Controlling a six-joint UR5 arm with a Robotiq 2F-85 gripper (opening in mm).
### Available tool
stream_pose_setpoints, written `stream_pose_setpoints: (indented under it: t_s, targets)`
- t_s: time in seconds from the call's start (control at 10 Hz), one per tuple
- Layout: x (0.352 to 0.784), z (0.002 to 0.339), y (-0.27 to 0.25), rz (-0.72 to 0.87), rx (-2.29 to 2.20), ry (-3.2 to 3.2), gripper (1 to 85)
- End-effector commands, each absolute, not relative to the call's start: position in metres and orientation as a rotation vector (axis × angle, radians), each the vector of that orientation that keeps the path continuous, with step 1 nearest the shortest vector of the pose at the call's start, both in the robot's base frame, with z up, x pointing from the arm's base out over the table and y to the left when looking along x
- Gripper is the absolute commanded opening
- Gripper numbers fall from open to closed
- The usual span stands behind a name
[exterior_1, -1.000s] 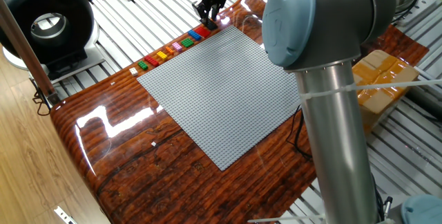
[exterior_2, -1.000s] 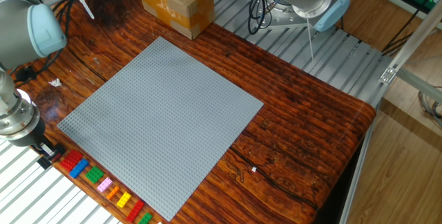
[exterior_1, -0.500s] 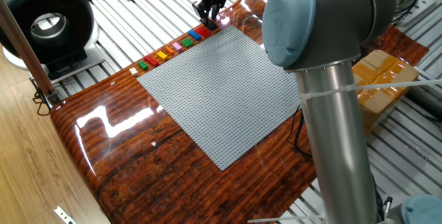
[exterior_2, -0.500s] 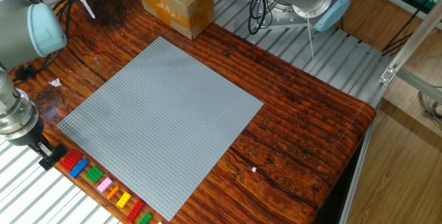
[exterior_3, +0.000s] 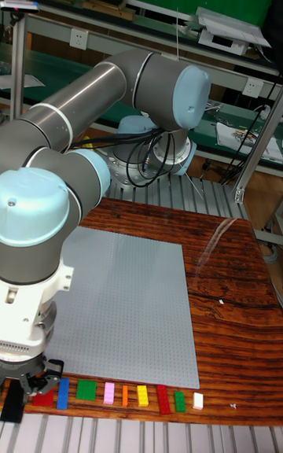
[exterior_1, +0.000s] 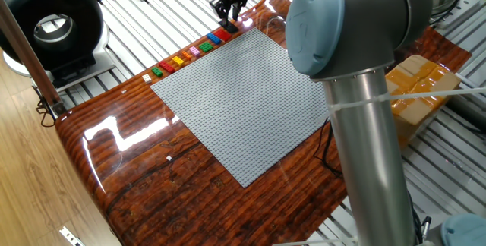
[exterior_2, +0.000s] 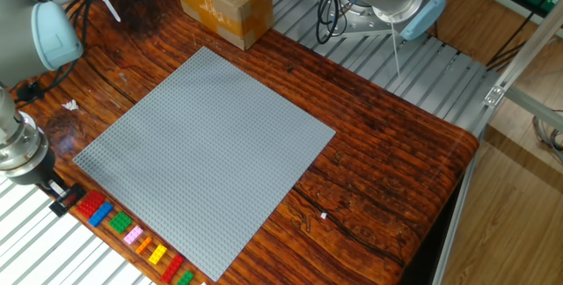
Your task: Build with small Lego blocks
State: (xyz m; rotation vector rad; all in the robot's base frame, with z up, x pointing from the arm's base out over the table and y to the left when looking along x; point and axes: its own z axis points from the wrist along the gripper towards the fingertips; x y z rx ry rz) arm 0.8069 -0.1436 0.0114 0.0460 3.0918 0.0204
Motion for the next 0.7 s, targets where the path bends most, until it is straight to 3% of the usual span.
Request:
stream_pose_setpoints:
  t_s: [0.0,0.6]
  targets:
    - [0.8075,0.0123,-0.1368,0.055,0.061,3.089,42.0]
    - [0.8058,0.0026,-0.1393,0.043,0.039,3.091,41.3]
